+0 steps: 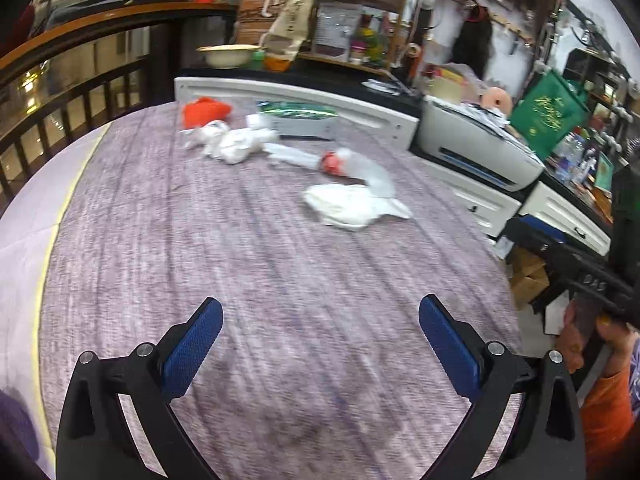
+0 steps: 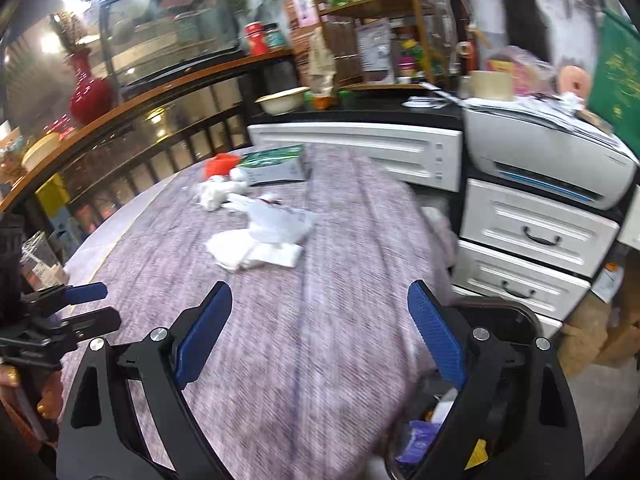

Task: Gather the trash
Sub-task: 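Bring both tools back over the table toward the remaining trash, then grasp the white plastic bag with red tie using the right tool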

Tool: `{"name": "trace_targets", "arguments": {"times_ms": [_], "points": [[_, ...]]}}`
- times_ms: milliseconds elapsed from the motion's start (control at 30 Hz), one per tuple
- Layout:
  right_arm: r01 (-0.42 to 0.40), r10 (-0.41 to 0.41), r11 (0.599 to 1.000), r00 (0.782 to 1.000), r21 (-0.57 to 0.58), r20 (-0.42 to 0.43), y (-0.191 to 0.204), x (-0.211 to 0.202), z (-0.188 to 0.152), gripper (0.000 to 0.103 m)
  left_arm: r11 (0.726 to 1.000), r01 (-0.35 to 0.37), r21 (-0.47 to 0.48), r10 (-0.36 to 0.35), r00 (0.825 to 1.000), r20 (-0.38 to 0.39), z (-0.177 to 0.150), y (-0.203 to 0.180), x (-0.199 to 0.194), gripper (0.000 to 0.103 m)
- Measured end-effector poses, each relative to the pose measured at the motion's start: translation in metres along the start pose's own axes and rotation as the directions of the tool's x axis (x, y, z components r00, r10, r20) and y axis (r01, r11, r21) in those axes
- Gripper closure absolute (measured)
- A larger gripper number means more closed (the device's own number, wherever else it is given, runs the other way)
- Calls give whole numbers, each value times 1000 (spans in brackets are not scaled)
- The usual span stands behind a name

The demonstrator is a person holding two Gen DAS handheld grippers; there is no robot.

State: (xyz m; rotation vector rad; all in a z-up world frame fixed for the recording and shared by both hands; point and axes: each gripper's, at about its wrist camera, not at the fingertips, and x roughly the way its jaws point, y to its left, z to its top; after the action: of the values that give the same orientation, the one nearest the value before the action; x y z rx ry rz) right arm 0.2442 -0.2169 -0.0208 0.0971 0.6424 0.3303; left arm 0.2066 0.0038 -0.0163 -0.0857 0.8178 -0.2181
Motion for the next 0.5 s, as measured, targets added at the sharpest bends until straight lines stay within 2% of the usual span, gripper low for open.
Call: {"name": "trace_targets", "arguments": {"times_ms": [100,300,500], "points": [[-33,32,999,999,-28,-33,12,19,10,15,998,-57,-2,57,998,-20,3,16,6,6],[-95,85,994,985,-59,-148,35,71,27,15,996,-83,-32,81,995,-50,6,41,17,6],[-51,20,985,983,-166,-181,56,117,52,16,996,-79,-52,75,994,-74,11,51,24,6]]}}
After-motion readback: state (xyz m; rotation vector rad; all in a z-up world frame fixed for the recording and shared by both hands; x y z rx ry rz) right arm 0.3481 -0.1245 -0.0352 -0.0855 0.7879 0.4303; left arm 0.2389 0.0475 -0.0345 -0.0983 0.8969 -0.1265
